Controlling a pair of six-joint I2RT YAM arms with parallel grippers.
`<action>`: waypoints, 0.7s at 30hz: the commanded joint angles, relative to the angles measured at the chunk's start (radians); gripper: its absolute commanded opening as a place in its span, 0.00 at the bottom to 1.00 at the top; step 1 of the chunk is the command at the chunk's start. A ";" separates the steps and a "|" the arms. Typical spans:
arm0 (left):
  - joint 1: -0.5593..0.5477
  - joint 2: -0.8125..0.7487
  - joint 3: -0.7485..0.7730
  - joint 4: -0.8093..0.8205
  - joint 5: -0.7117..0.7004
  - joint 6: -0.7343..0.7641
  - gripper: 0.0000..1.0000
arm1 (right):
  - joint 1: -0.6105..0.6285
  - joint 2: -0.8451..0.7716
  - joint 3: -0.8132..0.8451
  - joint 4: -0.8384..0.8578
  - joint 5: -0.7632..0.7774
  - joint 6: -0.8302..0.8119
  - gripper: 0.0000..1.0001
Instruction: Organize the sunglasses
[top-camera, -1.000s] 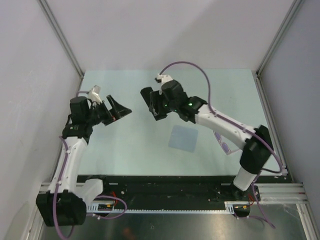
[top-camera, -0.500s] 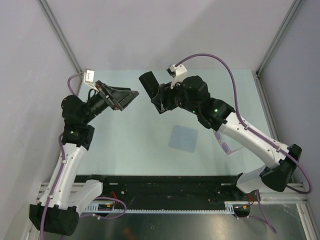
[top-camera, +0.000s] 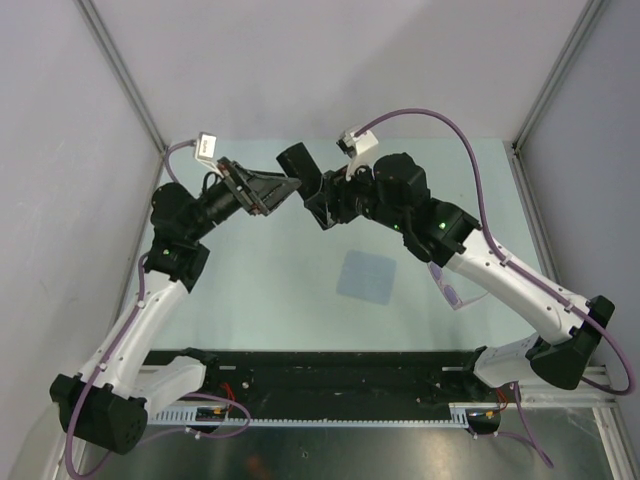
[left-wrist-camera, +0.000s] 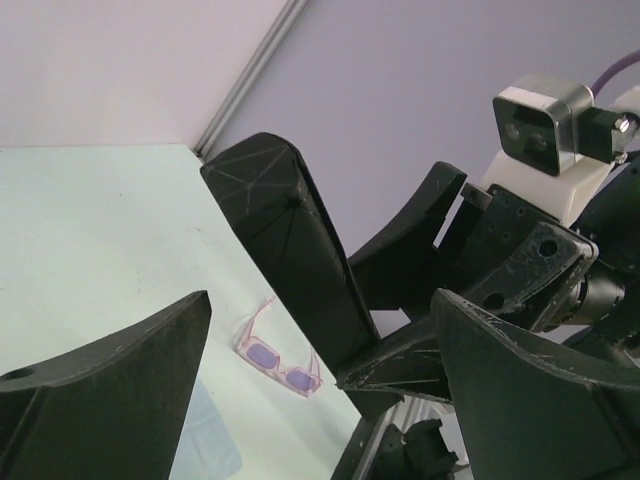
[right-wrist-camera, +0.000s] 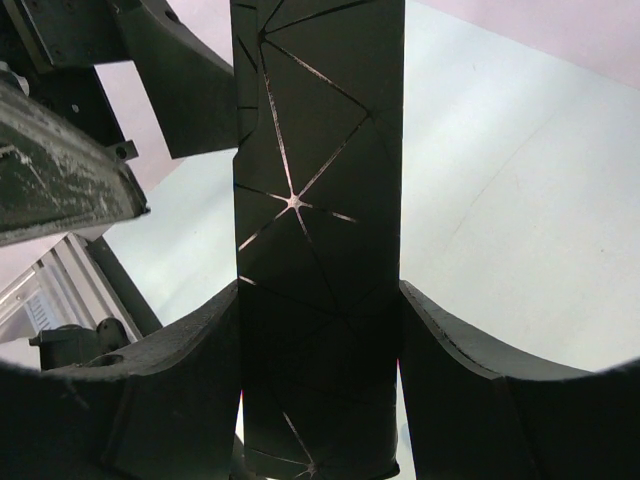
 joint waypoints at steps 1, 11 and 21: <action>-0.005 -0.026 0.026 0.060 -0.071 -0.021 0.97 | 0.003 -0.034 0.006 0.025 -0.019 -0.026 0.49; -0.007 0.004 0.019 0.088 -0.083 -0.064 0.70 | 0.009 -0.049 -0.012 0.031 -0.038 -0.032 0.49; -0.024 0.025 0.013 0.099 -0.074 -0.083 0.56 | 0.015 -0.052 -0.017 0.046 -0.035 -0.035 0.49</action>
